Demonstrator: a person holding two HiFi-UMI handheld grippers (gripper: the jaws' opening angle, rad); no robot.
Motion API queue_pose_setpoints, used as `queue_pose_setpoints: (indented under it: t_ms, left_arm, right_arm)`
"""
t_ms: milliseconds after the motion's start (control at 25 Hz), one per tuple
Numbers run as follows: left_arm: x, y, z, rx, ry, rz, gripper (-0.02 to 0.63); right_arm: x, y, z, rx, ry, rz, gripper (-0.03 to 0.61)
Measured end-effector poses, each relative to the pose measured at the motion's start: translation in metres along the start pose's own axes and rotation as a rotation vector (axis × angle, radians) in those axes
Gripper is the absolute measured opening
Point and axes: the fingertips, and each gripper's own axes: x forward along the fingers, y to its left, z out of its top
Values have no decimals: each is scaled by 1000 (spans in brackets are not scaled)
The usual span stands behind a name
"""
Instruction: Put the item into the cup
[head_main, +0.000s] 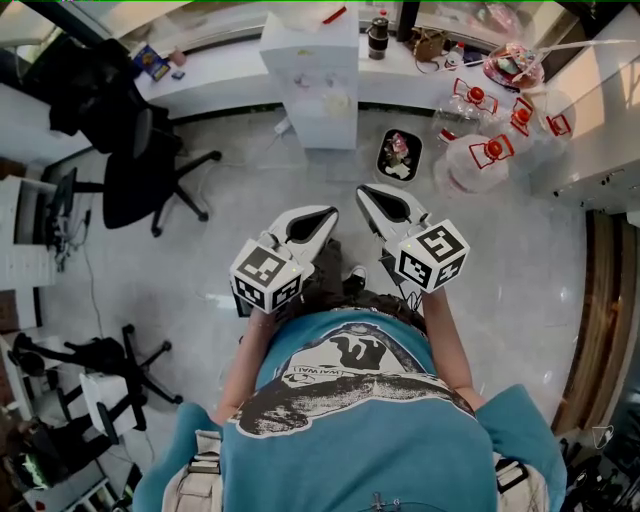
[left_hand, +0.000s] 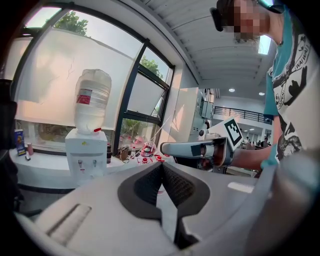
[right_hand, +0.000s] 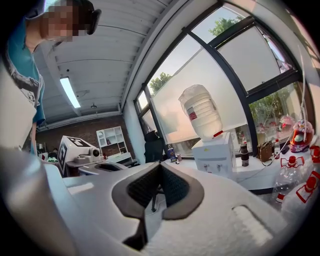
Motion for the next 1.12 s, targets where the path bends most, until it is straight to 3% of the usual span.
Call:
queue_pose_setpoints:
  t_ms: [1120]
  left_arm:
    - [5,-16,-6,12,3,-33,13]
  right_arm:
    - [-6,5,0,-44,12,7,0]
